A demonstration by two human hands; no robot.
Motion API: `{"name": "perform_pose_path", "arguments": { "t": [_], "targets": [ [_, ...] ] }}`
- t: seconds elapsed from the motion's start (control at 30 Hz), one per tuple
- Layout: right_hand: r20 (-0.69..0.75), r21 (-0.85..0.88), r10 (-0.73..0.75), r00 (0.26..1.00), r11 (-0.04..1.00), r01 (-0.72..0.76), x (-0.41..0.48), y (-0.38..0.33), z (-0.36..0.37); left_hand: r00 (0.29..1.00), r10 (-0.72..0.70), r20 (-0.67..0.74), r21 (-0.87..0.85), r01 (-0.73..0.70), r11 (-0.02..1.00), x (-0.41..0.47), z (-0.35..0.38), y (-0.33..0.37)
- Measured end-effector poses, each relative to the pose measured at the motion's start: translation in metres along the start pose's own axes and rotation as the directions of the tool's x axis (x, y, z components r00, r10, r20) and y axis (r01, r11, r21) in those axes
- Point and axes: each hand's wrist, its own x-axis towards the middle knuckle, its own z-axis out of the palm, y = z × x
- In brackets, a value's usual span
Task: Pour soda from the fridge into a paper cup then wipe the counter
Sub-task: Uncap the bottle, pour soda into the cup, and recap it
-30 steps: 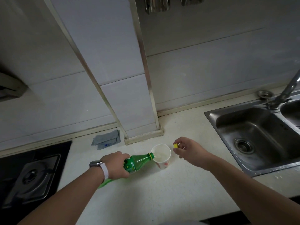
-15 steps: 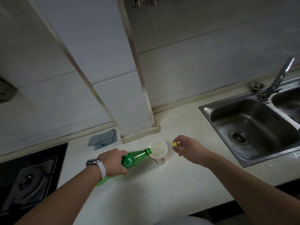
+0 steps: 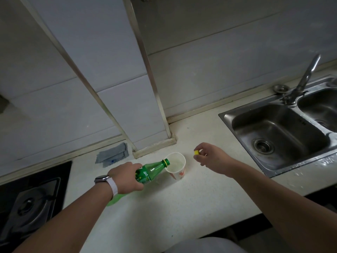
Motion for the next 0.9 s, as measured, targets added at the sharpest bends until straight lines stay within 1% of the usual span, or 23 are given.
{"name": "perform_pose_path", "arguments": {
  "t": [0.2,0.37,0.57,0.63,0.77,0.9],
  "targets": [
    [-0.013,0.015,-0.008,1.000,1.000,0.008,0.001,-0.001,0.000,1.000,0.016,-0.019,-0.009,-0.016,1.000,-0.002,-0.003,0.002],
    [-0.023,0.013,-0.021,1.000,1.000,0.021,-0.001,-0.004,-0.004,0.998,0.037,-0.056,-0.102,-0.042,0.994,-0.006,-0.004,0.004],
    [-0.017,-0.024,-0.060,0.998,0.998,0.059,-0.003,-0.017,-0.007,0.989,0.025,-0.146,-0.229,-0.058,0.972,-0.010,-0.001,0.006],
    [-0.017,-0.026,-0.077,0.997,0.997,0.076,-0.003,-0.026,-0.008,0.983,0.025,-0.184,-0.310,-0.082,0.947,-0.012,0.000,0.007],
    [-0.006,-0.040,-0.126,0.992,0.991,0.125,-0.006,-0.049,-0.005,0.969,0.007,-0.248,-0.482,-0.129,0.867,-0.017,0.004,0.006],
    [-0.008,-0.069,-0.192,0.981,0.979,0.191,-0.008,-0.074,0.004,0.961,-0.060,-0.269,-0.654,-0.137,0.743,-0.022,0.011,0.004]
  ]
}}
